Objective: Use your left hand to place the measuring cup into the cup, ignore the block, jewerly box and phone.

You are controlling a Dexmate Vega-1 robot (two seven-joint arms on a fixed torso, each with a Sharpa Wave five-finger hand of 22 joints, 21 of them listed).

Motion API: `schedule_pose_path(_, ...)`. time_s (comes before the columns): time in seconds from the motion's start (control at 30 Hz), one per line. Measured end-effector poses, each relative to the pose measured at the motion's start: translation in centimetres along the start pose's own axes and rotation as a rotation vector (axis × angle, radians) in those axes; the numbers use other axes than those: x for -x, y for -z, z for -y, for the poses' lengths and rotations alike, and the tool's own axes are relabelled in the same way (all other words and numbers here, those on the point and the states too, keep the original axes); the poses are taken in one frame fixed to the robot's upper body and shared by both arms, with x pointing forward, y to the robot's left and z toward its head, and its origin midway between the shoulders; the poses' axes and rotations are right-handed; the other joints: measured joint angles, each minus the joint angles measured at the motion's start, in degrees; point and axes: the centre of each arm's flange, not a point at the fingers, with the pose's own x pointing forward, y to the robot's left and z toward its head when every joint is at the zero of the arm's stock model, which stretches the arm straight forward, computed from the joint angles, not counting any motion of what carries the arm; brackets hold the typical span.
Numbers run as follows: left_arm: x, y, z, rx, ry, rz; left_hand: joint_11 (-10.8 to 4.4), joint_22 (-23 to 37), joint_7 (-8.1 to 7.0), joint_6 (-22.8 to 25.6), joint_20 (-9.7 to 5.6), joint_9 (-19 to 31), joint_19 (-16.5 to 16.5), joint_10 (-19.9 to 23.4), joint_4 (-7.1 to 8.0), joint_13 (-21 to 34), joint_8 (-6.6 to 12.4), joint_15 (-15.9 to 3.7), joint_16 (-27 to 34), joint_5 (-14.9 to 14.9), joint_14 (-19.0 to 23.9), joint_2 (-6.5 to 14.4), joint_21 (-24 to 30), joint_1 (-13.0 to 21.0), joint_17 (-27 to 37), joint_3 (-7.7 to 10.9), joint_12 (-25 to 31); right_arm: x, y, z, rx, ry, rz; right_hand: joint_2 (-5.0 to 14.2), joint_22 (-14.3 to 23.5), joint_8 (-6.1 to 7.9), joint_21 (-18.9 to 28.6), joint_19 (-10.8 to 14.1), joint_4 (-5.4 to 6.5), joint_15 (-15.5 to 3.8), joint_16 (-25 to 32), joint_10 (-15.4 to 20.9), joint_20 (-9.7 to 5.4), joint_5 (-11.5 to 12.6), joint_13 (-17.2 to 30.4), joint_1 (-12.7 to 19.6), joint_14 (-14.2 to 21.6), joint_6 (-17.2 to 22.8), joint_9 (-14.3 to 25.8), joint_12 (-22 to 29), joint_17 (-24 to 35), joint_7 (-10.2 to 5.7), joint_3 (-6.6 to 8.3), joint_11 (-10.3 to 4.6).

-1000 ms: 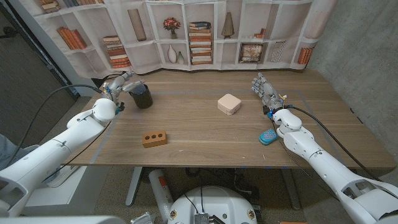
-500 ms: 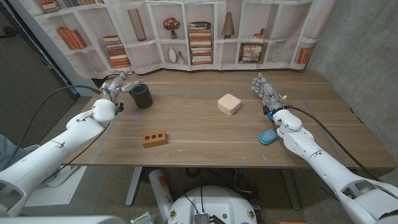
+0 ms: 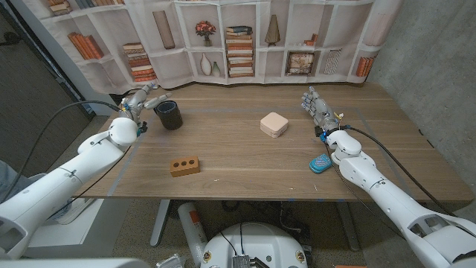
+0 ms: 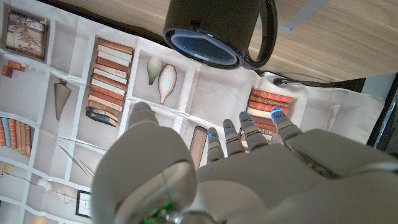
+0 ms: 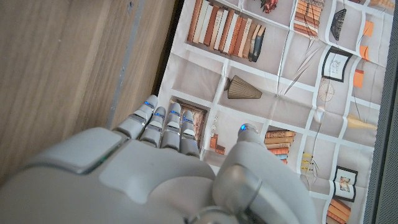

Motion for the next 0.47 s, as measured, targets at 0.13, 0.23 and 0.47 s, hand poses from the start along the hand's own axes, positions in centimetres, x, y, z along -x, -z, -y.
schedule_pose_path(0.13,0.3,-0.3,-0.3,0.002,-0.008,0.013,-0.53,0.0,0.11,1.6,0.0,0.0,0.0,1.2,0.0,-0.3,0.78,0.0,0.2,0.0,0.0,0.2,0.2,-0.1,0.0,0.0,0.6,0.0,0.0,0.0,-0.001,0.0,0.0,0.0,0.0,0.0,-0.3,0.0,0.0,0.0,0.0,0.0,0.0,0.0,0.0,0.0,0.0,0.0,0.0,0.0,0.0,0.0,0.0,0.0)
schedule_pose_path(0.23,0.6,-0.6,-0.5,0.005,-0.011,0.025,-0.99,0.0,-0.13,2.6,-0.13,0.0,-0.1,1.8,0.0,-0.3,1.13,-0.21,0.5,0.4,0.2,1.0,0.2,0.2,0.0,0.0,1.0,0.0,0.0,0.0,-0.001,-0.001,0.001,0.0,0.0,0.0,-0.3,0.0,0.0,0.0,0.0,0.0,0.0,0.0,0.0,0.0,0.0,0.0,0.0,0.0,0.0,0.0,0.0,0.0)
schedule_pose_path(0.47,1.1,-1.1,-1.0,0.017,-0.012,0.044,-1.28,0.0,-0.6,6.4,-0.2,-0.1,-0.2,3.8,0.43,-0.3,2.26,-0.82,0.8,0.4,0.8,2.5,0.4,-0.3,0.3,0.09,1.4,-0.1,0.0,-0.2,-0.004,-0.006,0.001,0.3,0.0,0.0,-0.3,0.0,0.0,0.0,0.0,0.0,0.0,0.0,0.0,0.3,0.0,0.0,0.0,0.0,0.0,0.0,0.0,0.0)
